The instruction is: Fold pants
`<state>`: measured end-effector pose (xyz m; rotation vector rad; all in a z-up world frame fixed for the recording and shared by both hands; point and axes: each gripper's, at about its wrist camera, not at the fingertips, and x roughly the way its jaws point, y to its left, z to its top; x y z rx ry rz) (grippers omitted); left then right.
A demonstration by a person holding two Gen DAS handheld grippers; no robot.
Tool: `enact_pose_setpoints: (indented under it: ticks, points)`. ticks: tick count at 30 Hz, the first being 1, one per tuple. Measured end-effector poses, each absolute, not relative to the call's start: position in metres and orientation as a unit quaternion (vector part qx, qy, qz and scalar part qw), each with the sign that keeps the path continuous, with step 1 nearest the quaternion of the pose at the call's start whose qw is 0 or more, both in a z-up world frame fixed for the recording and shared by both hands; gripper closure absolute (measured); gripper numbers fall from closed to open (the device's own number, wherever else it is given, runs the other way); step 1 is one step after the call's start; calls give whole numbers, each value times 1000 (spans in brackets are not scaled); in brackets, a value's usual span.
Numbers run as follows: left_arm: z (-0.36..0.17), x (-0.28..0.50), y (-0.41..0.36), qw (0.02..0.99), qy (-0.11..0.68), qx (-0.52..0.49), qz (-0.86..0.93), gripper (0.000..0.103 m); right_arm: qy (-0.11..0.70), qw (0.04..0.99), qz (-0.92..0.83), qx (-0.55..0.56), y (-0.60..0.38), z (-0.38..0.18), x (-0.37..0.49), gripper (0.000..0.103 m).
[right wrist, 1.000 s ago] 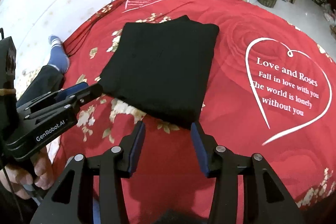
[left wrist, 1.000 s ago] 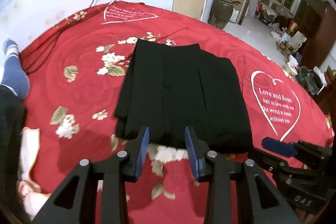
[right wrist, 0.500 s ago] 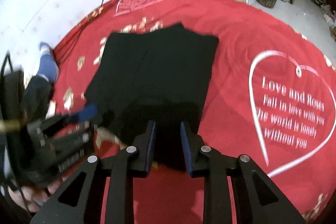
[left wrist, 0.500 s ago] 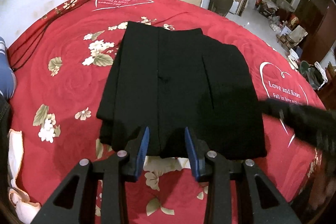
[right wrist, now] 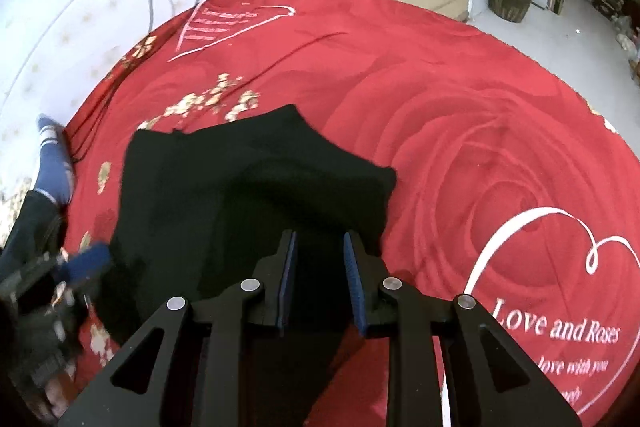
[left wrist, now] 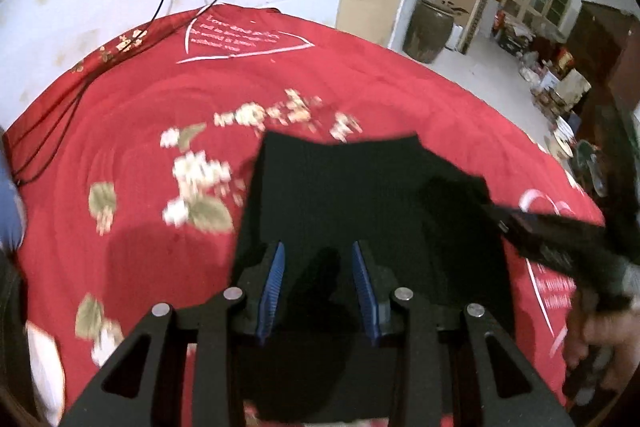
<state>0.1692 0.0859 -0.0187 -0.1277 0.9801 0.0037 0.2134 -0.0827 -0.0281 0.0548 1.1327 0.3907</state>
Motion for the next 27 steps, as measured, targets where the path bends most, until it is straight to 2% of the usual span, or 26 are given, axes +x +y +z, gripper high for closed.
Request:
enact_pose_setpoints:
  ticks: [12, 19, 27]
  points:
    - [-37, 199, 97, 878, 476, -56, 13, 65, 519, 831, 193, 47, -89, -32, 219, 79]
    - [-13, 177, 87, 882, 468, -42, 23, 65, 522, 829, 197, 50, -90, -13, 196, 79]
    - [18, 125, 75, 891, 451, -40, 23, 65, 512, 835, 199, 30, -84, 12, 129, 78]
